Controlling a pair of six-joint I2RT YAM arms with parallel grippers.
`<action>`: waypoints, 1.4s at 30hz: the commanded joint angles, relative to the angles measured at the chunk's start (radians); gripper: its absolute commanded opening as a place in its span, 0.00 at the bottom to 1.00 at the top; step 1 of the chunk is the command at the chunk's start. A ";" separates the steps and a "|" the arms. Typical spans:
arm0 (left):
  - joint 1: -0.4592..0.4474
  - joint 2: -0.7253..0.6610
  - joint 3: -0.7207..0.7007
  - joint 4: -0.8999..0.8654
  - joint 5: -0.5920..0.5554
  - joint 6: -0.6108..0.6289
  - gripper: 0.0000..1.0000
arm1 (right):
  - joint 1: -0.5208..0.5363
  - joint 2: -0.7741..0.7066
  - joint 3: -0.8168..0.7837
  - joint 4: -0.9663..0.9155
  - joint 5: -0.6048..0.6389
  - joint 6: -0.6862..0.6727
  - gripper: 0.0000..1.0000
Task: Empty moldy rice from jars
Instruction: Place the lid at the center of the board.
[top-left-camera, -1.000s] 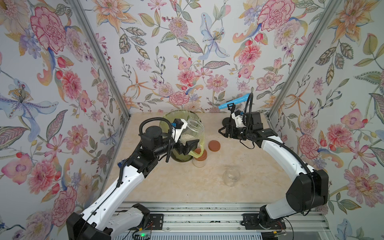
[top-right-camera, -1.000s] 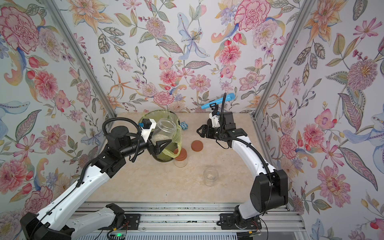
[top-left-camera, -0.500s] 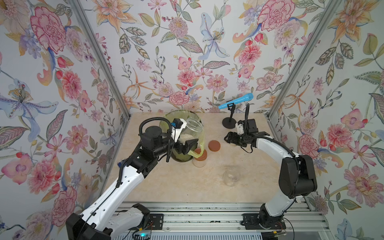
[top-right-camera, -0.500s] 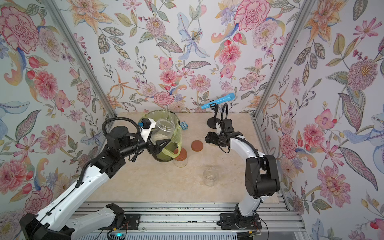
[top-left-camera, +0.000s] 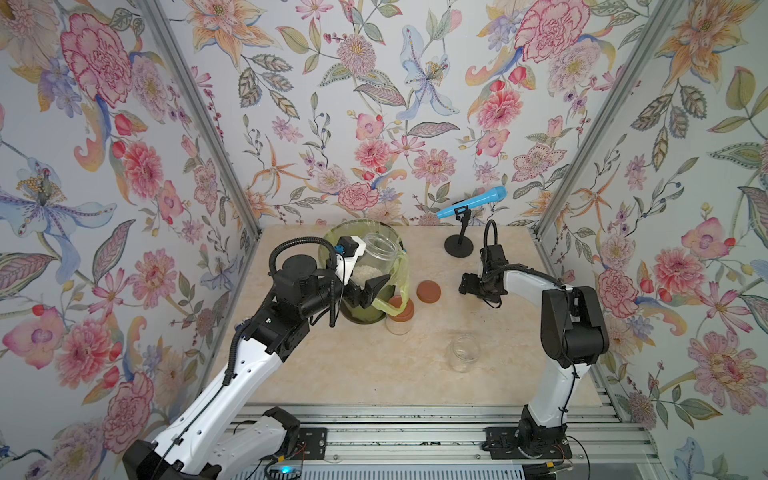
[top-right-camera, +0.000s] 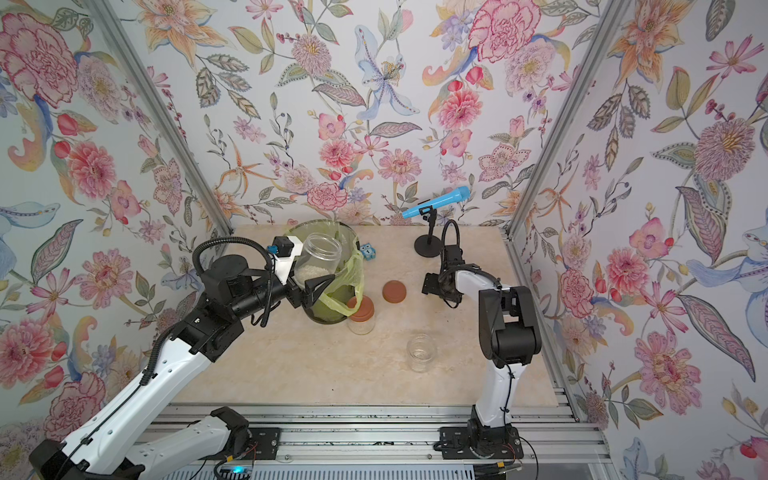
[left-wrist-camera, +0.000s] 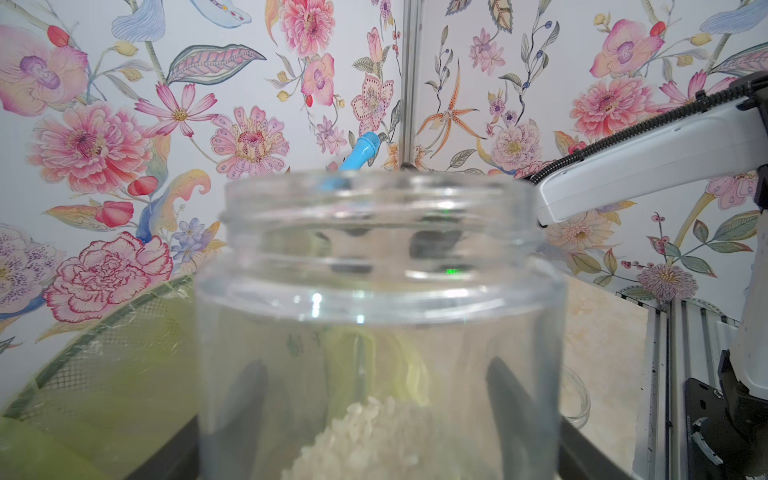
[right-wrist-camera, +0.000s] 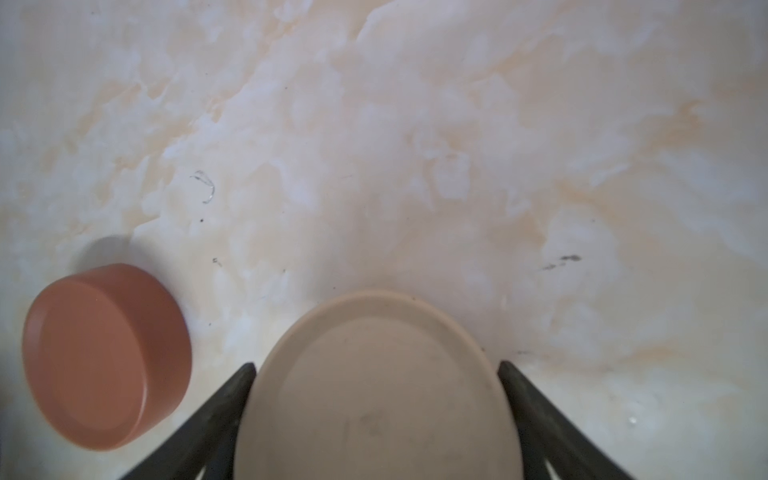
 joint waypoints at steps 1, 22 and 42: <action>0.011 -0.023 0.020 0.059 -0.023 0.007 0.00 | -0.008 0.024 0.053 -0.045 0.078 0.002 0.51; 0.070 0.034 0.073 0.047 0.039 0.021 0.00 | 0.014 0.043 0.177 -0.201 0.125 0.020 1.00; 0.073 0.026 0.152 -0.082 0.017 -0.032 0.00 | 0.179 -0.188 0.301 -0.339 0.018 -0.008 1.00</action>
